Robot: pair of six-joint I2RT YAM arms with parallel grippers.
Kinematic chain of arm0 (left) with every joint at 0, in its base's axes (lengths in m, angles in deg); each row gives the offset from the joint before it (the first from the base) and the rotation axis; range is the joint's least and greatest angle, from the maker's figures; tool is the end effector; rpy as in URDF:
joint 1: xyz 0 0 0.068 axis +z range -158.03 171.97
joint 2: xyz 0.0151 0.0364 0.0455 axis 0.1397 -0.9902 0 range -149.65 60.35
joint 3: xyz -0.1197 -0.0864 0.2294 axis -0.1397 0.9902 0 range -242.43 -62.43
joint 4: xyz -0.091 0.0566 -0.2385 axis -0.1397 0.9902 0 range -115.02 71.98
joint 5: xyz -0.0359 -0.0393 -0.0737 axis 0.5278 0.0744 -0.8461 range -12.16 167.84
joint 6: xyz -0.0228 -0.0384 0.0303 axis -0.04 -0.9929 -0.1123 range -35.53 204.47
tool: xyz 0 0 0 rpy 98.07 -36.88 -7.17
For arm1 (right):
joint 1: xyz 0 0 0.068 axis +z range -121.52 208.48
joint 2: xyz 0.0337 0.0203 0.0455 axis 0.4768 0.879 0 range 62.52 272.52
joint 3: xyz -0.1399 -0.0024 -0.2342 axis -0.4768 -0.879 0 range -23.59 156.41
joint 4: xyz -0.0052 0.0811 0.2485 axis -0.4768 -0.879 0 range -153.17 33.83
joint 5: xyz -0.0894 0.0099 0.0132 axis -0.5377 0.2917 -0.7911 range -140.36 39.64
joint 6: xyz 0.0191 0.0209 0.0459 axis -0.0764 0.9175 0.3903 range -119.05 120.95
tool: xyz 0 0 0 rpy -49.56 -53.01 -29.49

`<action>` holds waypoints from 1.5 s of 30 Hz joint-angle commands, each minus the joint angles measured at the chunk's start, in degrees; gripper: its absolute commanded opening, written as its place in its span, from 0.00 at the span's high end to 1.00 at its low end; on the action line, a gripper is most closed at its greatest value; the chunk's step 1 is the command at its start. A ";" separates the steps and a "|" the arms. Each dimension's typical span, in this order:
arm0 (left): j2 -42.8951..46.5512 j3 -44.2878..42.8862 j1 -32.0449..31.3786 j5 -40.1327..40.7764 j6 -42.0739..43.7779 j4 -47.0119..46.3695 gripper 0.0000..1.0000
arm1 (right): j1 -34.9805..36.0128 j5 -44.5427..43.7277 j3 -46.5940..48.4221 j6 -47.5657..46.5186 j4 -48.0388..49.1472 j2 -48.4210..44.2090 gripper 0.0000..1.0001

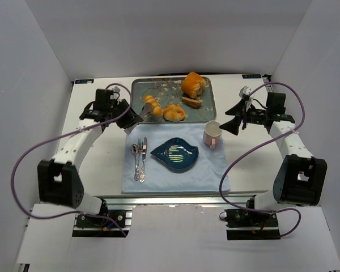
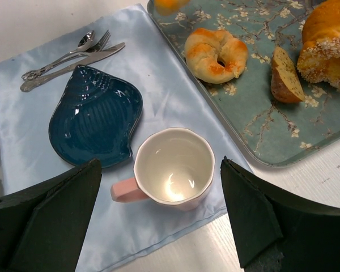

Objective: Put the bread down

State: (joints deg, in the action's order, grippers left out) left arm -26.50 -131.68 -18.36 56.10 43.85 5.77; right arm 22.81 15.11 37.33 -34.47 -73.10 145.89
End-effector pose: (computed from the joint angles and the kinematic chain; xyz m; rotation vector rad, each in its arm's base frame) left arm 0.3206 -0.0719 0.2801 -0.4796 2.4741 -0.8465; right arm 0.3091 0.0019 0.2814 -1.0090 1.6279 0.7990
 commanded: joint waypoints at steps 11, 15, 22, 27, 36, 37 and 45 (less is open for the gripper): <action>22.43 11.68 -14.77 -3.32 -11.76 7.71 0.96 | -0.30 5.28 4.11 -6.68 -5.57 2.14 0.11; 19.62 11.77 -20.95 -1.47 -12.12 9.64 0.94 | -0.30 5.37 5.34 -7.47 -6.19 2.67 0.11; 14.17 9.23 -24.48 2.04 -8.26 13.86 0.74 | -0.30 5.54 5.43 -7.65 -6.45 2.58 0.11; 12.67 8.26 -24.65 1.96 -6.93 14.65 0.53 | -0.30 5.54 4.91 -7.47 -6.63 2.14 0.11; 12.14 5.89 -24.65 2.13 -5.96 15.62 0.43 | -0.31 5.45 3.85 -7.47 -6.71 1.44 0.11; 12.32 5.28 -24.65 2.40 -5.79 15.97 0.43 | -0.30 5.46 3.76 -7.56 -6.71 1.35 0.11; 14.07 -1.31 -23.78 8.54 -4.82 22.91 0.50 | -0.30 5.72 4.37 -10.89 -9.26 1.44 0.11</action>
State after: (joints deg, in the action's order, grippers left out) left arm -14.92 -128.34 -42.64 61.06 37.86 25.44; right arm 22.81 18.87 40.74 -42.71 -80.36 148.28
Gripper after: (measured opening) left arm 0.512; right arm 0.895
